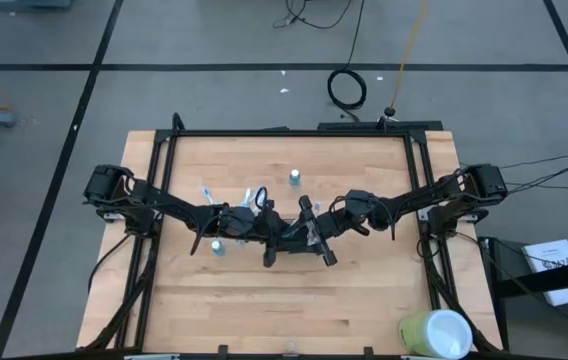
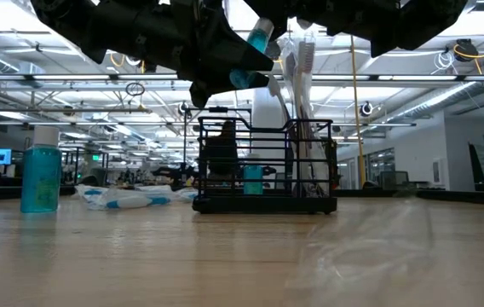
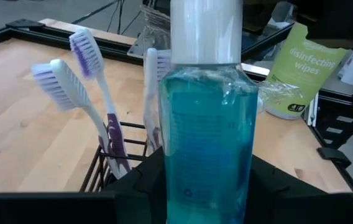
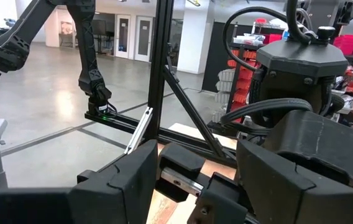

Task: Pick & Place toothbrushing station
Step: Put the bottom right mouthwash into the middle section of the wire organizer

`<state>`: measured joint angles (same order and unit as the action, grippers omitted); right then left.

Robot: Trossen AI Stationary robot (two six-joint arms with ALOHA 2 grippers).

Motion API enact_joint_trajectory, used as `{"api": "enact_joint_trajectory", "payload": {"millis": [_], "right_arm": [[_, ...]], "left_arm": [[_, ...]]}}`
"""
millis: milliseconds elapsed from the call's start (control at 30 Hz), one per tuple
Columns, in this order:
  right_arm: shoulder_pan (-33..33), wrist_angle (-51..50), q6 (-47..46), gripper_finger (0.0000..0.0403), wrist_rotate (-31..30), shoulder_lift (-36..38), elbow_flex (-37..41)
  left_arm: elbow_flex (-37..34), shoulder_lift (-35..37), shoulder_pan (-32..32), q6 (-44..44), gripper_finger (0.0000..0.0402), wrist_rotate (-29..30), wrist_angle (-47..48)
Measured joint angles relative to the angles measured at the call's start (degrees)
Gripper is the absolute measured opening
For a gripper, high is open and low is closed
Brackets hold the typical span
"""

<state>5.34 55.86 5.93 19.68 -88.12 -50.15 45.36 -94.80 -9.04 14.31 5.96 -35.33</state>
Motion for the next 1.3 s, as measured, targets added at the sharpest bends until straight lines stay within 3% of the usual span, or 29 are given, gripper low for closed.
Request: {"api": "enact_joint_trajectory", "payload": {"millis": [1300], "right_arm": [[0.0, 0.0, 0.0, 0.021, 0.0, 0.0, 0.0]], "left_arm": [[0.0, -0.02, 0.07, 4.44, 0.0141, 3.08, -0.1]]}}
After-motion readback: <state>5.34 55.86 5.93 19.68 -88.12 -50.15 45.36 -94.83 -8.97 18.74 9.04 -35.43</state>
